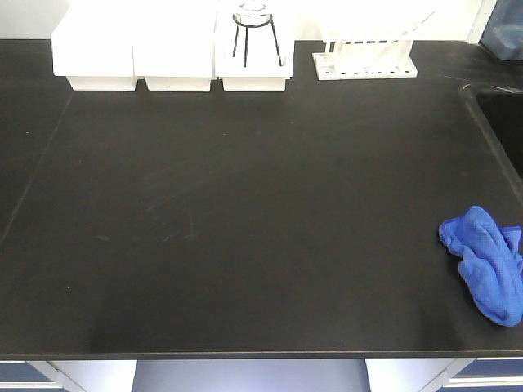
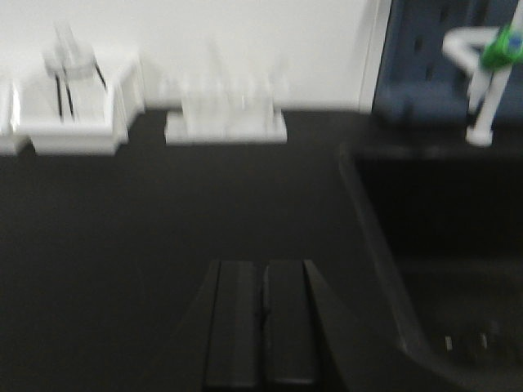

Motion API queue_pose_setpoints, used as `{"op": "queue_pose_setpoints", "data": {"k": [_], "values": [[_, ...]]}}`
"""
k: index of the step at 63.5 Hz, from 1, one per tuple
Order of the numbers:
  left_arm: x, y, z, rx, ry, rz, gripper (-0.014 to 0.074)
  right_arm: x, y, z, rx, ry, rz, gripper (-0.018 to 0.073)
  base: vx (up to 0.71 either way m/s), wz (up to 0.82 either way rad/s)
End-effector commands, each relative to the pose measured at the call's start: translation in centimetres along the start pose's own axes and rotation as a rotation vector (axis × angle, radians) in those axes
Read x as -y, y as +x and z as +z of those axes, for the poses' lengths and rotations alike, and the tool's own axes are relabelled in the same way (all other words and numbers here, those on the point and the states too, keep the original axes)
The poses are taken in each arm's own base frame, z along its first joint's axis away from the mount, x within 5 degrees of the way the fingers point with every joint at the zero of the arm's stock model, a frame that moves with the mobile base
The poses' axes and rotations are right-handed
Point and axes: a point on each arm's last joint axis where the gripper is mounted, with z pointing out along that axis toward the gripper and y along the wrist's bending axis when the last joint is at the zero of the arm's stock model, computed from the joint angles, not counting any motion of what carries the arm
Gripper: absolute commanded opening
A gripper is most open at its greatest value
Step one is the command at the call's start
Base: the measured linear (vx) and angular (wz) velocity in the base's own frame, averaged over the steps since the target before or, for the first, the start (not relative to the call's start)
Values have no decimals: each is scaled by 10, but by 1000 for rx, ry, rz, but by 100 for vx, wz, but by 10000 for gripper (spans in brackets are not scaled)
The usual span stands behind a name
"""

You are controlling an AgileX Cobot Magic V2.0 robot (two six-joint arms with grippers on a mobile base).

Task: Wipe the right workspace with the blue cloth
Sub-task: 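Lower the right gripper onto the blue cloth and close on it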

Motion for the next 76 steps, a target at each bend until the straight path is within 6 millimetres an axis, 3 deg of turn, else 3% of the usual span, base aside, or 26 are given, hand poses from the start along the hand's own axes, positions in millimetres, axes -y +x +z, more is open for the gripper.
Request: {"op": "queue_pose_setpoints", "data": {"k": [1, 15, 27, 42, 52, 65, 76], "values": [[0, 2, 0, 68, 15, -16, -6, 0, -16, 20, -22, 7, -15, 0, 0, 0], [0, 2, 0, 68, 15, -15, -6, -4, -15, 68, -118, -10, -18, 13, 0, 0], [0, 2, 0, 68, 15, -15, -6, -4, 11, 109, -364, -1, -60, 108, 0, 0], [0, 2, 0, 68, 15, -15, -6, 0, 38, 140, -571, 12, -206, 351, 0, 0], [0, 2, 0, 68, 15, -15, -6, 0, 49, 151, -639, 43, -130, 495, 0, 0], [0, 2, 0, 68, 15, -15, -6, -1, 65, 172, -677, 39, -124, 485, 0, 0], [0, 2, 0, 68, 15, -15, -6, -2, 80, 184, -738, 37, -103, 380, 0, 0]]}}
